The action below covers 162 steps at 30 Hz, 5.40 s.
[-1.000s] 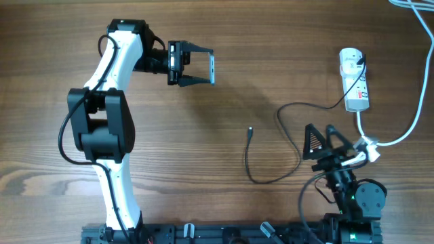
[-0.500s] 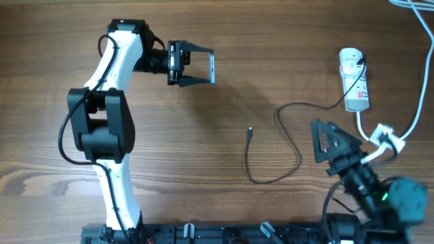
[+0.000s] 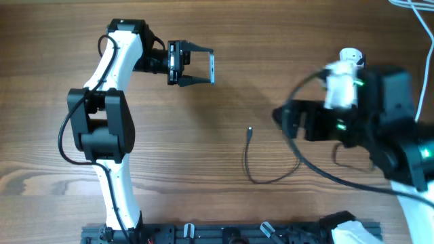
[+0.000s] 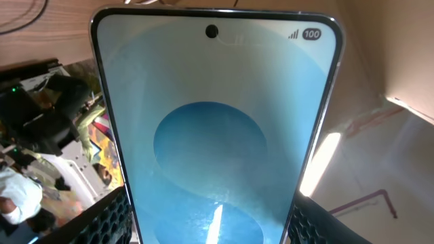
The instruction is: Plug charger to phone and switch on socket
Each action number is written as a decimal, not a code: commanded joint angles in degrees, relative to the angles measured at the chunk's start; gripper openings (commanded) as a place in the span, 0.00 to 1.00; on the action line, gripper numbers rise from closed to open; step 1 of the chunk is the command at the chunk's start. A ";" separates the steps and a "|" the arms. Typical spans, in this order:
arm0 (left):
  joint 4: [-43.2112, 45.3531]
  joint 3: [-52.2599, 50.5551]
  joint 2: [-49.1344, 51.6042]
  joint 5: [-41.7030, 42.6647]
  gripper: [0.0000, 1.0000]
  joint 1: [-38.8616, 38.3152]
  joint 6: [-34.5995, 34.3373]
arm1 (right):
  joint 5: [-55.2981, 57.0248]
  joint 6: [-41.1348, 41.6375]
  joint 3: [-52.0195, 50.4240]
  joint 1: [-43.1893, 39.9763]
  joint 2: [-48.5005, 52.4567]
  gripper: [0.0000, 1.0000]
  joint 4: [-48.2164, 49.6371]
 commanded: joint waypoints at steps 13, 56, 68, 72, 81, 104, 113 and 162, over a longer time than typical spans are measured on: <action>-0.11 1.22 -2.82 2.40 0.62 0.26 1.22 | 8.72 7.39 34.71 17.44 35.23 1.00 4.17; -0.09 1.22 -2.82 2.38 0.64 0.26 2.19 | 30.64 12.37 36.44 25.07 45.05 0.49 1.55; -0.07 1.22 -2.80 2.38 0.64 0.26 2.19 | 28.72 12.76 36.46 25.07 44.83 0.36 3.19; -0.07 1.22 -2.80 2.38 0.64 0.26 2.19 | 29.03 13.27 36.46 25.07 44.83 0.29 3.58; -0.07 1.22 -2.80 2.38 0.64 0.26 2.16 | 29.16 13.33 36.46 25.07 44.83 0.24 3.43; -0.09 1.22 -2.80 2.40 0.72 0.26 2.01 | 29.18 15.39 36.46 25.07 44.83 0.06 2.84; 0.20 1.22 -2.80 2.38 1.00 0.24 2.05 | 31.67 36.87 36.46 23.19 44.61 0.04 2.19; 9.84 1.22 -2.80 2.56 0.61 -2.45 -11.61 | 31.15 97.77 36.15 20.59 42.23 0.04 2.14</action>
